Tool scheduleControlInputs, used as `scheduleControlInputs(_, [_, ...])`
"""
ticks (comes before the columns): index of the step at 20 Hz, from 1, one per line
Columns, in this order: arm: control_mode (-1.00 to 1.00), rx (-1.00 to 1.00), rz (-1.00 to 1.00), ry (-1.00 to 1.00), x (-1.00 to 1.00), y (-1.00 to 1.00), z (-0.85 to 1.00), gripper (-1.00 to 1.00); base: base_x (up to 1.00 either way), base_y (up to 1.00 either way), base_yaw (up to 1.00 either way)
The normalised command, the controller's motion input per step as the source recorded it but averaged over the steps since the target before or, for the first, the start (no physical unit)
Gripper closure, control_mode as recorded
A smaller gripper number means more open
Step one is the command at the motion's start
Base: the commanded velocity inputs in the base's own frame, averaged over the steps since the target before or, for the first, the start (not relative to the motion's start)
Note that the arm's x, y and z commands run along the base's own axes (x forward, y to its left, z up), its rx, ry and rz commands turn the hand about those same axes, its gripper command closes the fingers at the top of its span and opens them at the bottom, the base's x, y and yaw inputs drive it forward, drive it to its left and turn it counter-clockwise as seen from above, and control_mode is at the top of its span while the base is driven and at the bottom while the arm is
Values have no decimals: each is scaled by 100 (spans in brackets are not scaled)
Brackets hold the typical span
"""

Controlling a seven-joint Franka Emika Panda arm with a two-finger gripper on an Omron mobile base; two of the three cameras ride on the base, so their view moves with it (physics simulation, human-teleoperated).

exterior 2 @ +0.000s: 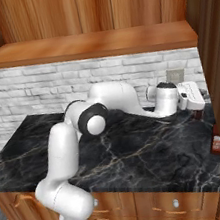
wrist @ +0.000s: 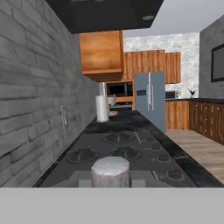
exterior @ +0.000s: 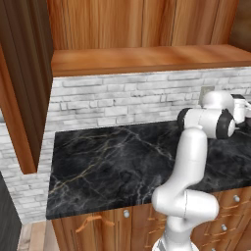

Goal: Collect the paprika, ketchup, and shaker from the cabinet and place them next to the stove.

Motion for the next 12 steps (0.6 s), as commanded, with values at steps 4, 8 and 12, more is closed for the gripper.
scheduleControlInputs(4, [-100,-21,0,-6,0,0,-60,100,0,0,0])
scheduleControlInputs(8, [-100,-9,0,-12,0,-1,-70,100,0,0,0])
scheduleControlInputs(12, [-100,0,0,-15,-20,-16,-84,100,0,0,0])
